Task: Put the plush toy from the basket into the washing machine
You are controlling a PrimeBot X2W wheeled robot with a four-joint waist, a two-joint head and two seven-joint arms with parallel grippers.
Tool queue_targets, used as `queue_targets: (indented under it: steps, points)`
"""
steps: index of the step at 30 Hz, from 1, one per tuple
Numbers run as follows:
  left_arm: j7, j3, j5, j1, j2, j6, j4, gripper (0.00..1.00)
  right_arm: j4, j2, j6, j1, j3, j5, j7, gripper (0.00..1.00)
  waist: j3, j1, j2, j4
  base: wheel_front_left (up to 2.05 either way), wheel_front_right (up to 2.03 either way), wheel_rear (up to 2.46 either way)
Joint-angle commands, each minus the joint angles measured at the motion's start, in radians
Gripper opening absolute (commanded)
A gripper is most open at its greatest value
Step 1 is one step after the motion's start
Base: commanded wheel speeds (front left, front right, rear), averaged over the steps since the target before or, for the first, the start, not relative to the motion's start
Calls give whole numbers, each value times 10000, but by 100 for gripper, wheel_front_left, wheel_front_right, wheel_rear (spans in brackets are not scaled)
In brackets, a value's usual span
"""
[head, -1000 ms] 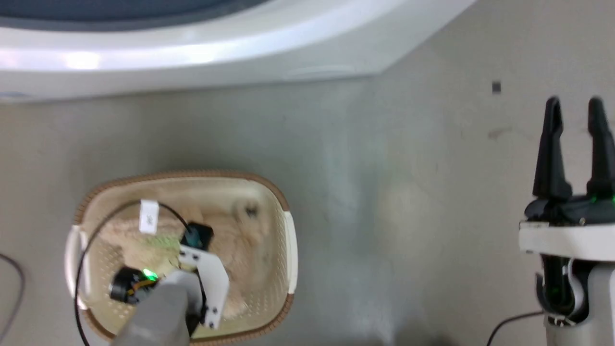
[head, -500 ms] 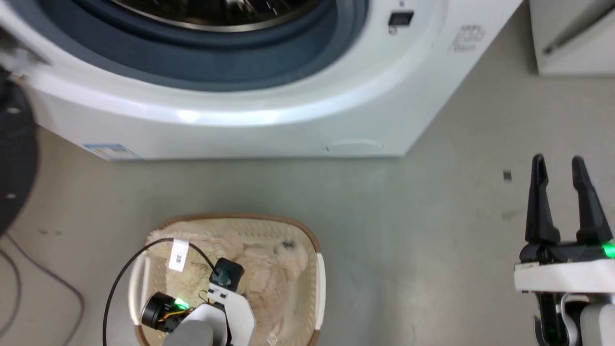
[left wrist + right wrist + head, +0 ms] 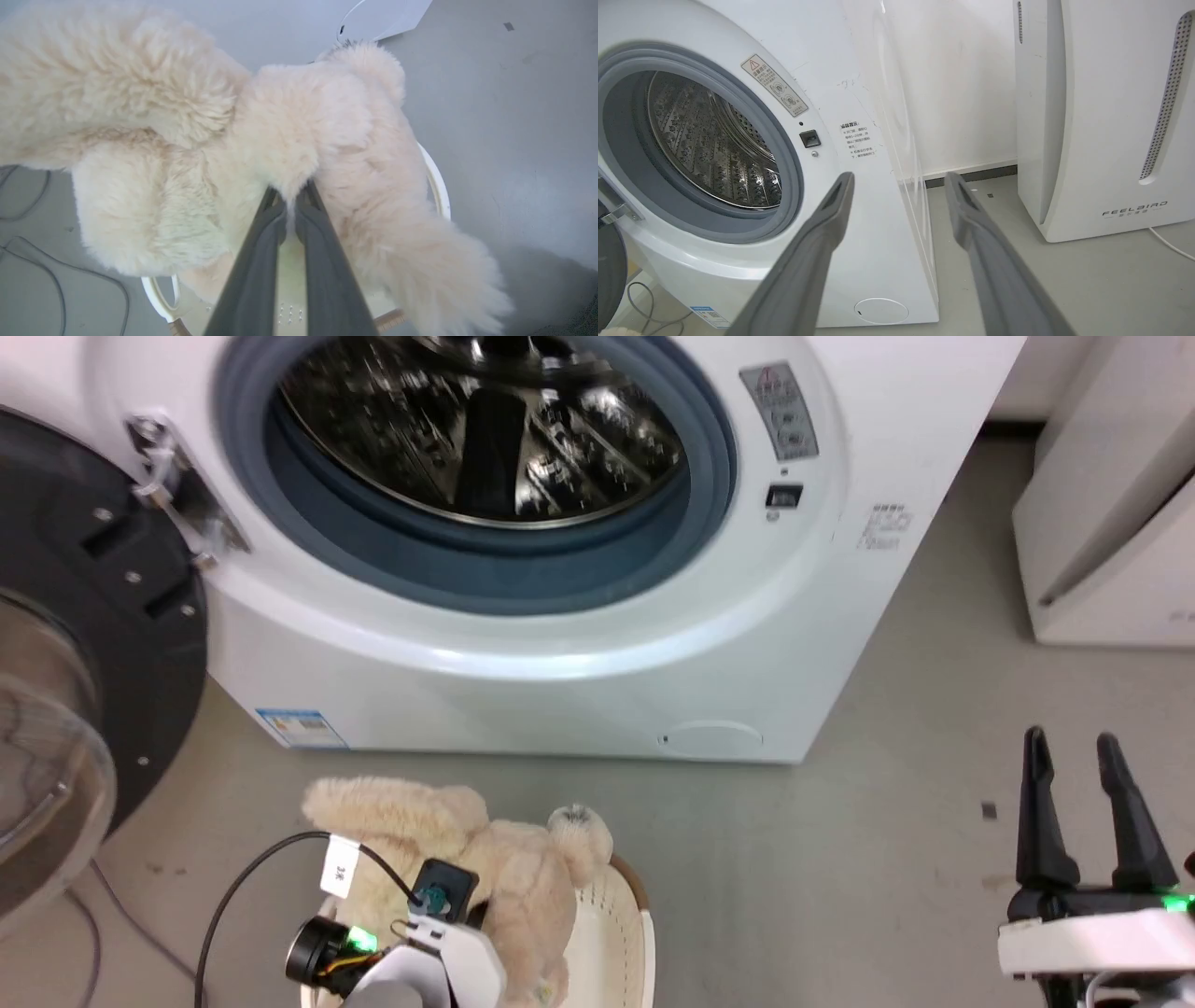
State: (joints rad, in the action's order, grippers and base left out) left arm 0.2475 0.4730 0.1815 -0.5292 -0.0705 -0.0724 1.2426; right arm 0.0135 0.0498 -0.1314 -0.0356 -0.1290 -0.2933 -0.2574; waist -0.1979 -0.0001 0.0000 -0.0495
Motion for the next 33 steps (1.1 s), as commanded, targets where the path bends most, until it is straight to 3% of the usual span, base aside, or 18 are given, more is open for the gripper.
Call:
queue_targets:
  steps: [1, 16, 25, 33]
  points:
    - [98, -38, 89, 64, 5, 78, -195, 0, 31, 4, 7, 146, -16, -111, -44, 100, 310, 1, 0, -65, 0, 0, 0]
    - [141, -925, 321, 645, -541, 1010, -4063, 0, 58, 4, 7, 605, -116, -246, -44, 100, 786, 1, 0, 185, 0, 0, 0]
    - [142, -1574, 197, 180, -776, 1461, -5745, 0, 0, 4, 7, 291, -158, -327, -44, 100, 179, 1, 0, 625, 0, 0, 0]
    - [142, -2016, -5, -1003, -798, 1666, -6131, 0, -104, 4, 7, -229, -105, -316, -44, 100, -876, 1, 0, 1103, 0, 0, 0]
